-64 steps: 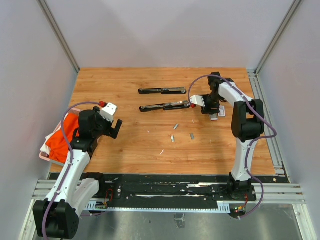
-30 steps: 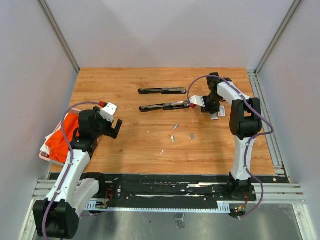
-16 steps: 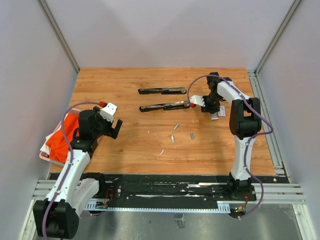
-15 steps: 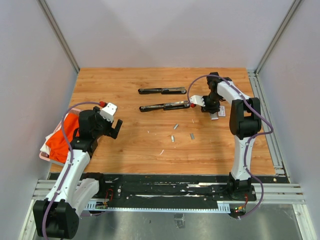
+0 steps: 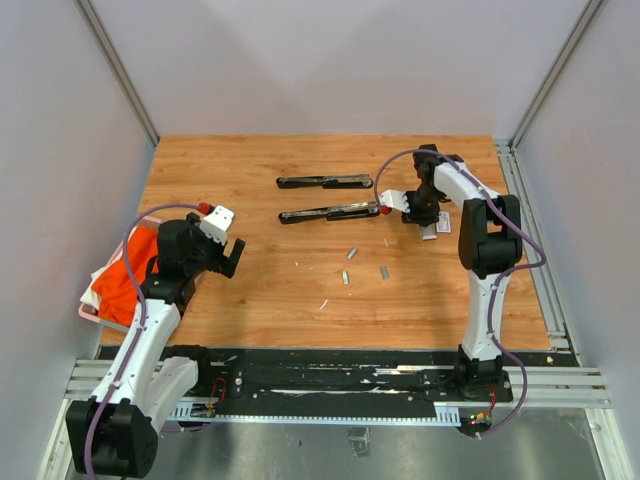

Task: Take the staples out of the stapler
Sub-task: Place the staple in the staple box.

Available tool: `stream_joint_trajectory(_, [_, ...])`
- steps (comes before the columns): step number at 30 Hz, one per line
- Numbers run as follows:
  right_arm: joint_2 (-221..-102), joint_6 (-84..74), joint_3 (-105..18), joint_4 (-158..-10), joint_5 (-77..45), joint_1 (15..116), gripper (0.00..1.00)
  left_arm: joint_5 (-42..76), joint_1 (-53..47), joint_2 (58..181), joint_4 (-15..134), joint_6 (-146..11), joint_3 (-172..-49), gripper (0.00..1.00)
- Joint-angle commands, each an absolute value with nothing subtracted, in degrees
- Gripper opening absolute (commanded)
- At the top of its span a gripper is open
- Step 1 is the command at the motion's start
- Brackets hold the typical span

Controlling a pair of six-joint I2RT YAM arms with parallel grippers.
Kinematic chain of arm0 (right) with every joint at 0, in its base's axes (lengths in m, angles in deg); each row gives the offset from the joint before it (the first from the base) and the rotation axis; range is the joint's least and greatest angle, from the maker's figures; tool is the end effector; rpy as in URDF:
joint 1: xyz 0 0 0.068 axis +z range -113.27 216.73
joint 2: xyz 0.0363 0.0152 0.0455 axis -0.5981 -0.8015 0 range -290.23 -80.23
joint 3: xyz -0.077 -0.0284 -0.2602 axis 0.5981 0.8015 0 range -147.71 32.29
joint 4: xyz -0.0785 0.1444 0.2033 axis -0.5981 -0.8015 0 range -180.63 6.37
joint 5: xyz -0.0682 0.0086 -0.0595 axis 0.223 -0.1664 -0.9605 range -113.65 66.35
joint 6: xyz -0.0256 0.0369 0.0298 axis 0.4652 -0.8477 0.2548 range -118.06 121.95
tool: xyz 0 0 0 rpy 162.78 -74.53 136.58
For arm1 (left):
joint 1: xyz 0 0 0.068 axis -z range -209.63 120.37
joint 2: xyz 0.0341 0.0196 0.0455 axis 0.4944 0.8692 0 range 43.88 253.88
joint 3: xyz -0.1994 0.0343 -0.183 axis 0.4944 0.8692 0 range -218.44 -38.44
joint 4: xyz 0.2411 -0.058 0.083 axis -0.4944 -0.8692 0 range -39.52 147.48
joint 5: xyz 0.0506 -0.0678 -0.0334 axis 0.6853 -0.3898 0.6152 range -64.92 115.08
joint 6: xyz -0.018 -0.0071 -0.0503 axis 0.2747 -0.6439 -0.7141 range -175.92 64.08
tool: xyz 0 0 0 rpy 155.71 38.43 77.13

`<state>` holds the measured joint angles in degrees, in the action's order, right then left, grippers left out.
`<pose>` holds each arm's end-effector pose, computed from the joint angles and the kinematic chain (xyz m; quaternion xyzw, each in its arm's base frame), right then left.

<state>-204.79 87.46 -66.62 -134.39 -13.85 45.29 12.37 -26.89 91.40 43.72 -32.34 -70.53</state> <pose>0.4364 0.0717 0.1730 -0.7309 0.6669 -0.0069 0.1450 0.1882 -0.0168 0.2479 0.2496 0.8219 -0.0029 0.5120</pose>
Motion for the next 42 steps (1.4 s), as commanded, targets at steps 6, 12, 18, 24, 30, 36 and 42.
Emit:
stream_joint_trajectory(6, [-206.31, 85.74, -69.00, -134.74, -14.34, 44.95, 0.32, 11.72, -27.21, 91.40, 45.17, -31.87, -70.30, 0.98])
stream_joint_trajectory(12, [-206.00, 85.85, -68.61, -134.78, -14.33, 45.01, 0.32, 11.70, -27.18, 91.43, 45.17, -31.88, -70.25, 0.98])
stream_joint_trajectory(18, [-203.66, 85.67, -68.17, -134.78, -13.56, 45.07, 0.42, 11.60, -27.24, 91.45, 45.09, -31.92, -70.25, 0.98])
stream_joint_trajectory(24, [-198.87, 83.25, -67.84, -135.13, -11.34, 45.89, 0.49, 11.60, -27.23, 91.44, 45.04, -31.81, -70.25, 0.98])
stream_joint_trajectory(30, [-194.13, 72.52, -64.47, -134.53, -10.73, 48.99, 0.52, 11.68, -27.25, 91.11, 44.91, -31.79, -70.34, 0.98])
stream_joint_trajectory(36, [-185.54, 57.67, -54.78, -129.97, -8.44, 51.85, 0.60, 11.68, -27.25, 90.82, 44.82, -31.92, -70.34, 0.98])
stream_joint_trajectory(42, [-179.22, 40.66, -47.07, -125.65, -7.28, 52.64, 0.71, 11.49, -27.18, 90.90, 44.85, -32.01, -70.34, 0.98])
